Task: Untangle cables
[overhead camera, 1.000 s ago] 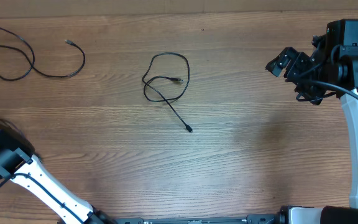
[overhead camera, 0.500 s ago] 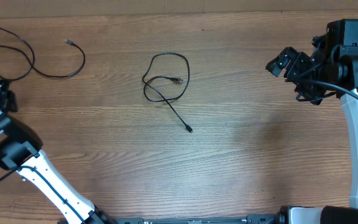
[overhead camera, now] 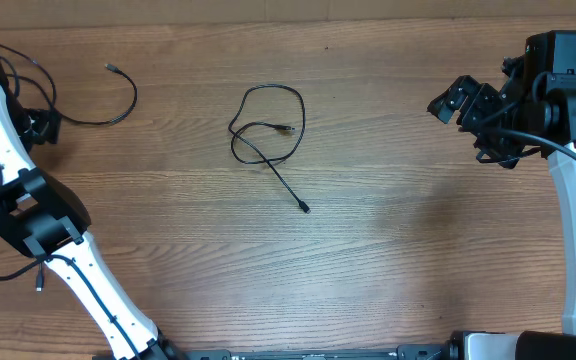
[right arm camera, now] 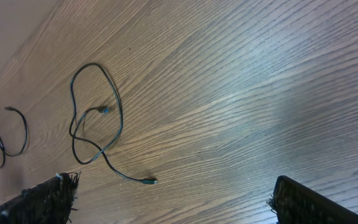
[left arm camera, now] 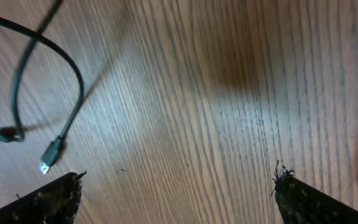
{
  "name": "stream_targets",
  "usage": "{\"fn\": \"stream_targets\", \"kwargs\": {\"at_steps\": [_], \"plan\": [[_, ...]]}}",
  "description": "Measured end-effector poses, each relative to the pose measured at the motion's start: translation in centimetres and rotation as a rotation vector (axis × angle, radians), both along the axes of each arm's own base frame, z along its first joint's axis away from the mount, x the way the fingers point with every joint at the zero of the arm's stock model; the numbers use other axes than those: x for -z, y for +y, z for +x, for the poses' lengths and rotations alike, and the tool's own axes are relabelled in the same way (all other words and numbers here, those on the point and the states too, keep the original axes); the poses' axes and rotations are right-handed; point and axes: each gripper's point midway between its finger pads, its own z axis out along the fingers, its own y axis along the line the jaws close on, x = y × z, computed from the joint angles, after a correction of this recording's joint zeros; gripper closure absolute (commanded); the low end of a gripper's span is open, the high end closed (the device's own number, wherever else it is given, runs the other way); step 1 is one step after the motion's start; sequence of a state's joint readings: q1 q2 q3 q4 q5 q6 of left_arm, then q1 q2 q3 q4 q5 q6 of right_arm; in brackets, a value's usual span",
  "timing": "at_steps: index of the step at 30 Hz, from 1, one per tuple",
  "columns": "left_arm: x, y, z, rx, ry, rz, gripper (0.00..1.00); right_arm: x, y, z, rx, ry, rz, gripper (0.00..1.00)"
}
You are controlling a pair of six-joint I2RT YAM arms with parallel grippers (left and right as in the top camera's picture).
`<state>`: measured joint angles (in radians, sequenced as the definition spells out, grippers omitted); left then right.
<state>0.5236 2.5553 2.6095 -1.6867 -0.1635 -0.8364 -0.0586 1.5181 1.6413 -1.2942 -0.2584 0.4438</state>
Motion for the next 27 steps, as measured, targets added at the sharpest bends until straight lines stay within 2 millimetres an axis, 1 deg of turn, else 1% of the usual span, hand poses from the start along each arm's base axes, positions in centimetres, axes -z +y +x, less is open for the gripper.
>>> {"fn": "stream_targets", "kwargs": {"at_steps": [1, 3, 5, 7, 8, 12, 13, 15, 16, 18, 21, 23, 25, 27], "plan": [[-0.1, -0.2, 0.1, 0.003, -0.002, 0.002, 0.0, 0.0, 0.0, 0.0, 0.0, 0.0, 0.001, 0.0], [-0.4, -1.3, 0.9, 0.028, -0.007, 0.007, 0.0, 0.0, 0.0, 0.0, 0.0, 0.0, 0.0, 0.0], [-0.4, -3.3, 2.0, 0.061, -0.011, 0.009, 0.0, 0.0, 0.0, 0.0, 0.0, 0.0, 0.0, 0.0], [-0.5, -6.9, 3.8, 0.141, -0.008, 0.02, 0.0, 0.0, 0.0, 0.0, 0.0, 0.0, 0.0, 0.0], [-0.5, -8.2, 4.4, 0.168, -0.007, 0.026, 0.0, 0.0, 0.0, 0.0, 0.0, 0.0, 0.0, 0.0], [-1.2, -15.2, 6.8, 0.338, 0.015, 0.148, 0.0, 0.0, 0.0, 0.0, 0.0, 0.0, 0.001, 0.0], [-1.6, -16.6, 7.1, 0.379, 0.016, 0.181, 0.01, 0.0, 0.0, 0.0, 0.0, 0.0, 0.0, 0.0], [-2.8, -17.9, 7.5, 0.418, 0.001, 0.232, 0.0, 0.0, 0.0, 0.0, 0.0, 0.0, 0.0, 0.0], [-3.7, -18.0, 7.5, 0.421, -0.013, 0.259, 0.0, 0.0, 0.0, 0.0, 0.0, 0.0, 0.0, 0.0], [-5.6, -17.4, 7.4, 0.407, -0.04, 0.306, 0.0, 0.0, 0.0, 0.0, 0.0, 0.0, 0.0, 0.0], [-9.4, -15.9, 6.8, 0.369, -0.106, 0.367, 0.0, 0.0, 0.0, 0.0, -0.001, 0.0, 0.001, 0.0], [-11.3, -15.3, 6.3, 0.351, -0.139, 0.388, 0.01, 0.0, 0.0, 0.0, 0.0, 0.0, 0.001, 0.0], [-12.3, -14.9, 6.0, 0.351, -0.156, 0.393, 0.0, 0.0, 0.0, 0.0, 0.0, 0.0, 0.0, 0.0], [-12.4, -14.5, 5.9, 0.39, -0.143, 0.385, 0.0, 0.0, 0.0, 0.0, -0.001, 0.0, 0.0, 0.0]]}}
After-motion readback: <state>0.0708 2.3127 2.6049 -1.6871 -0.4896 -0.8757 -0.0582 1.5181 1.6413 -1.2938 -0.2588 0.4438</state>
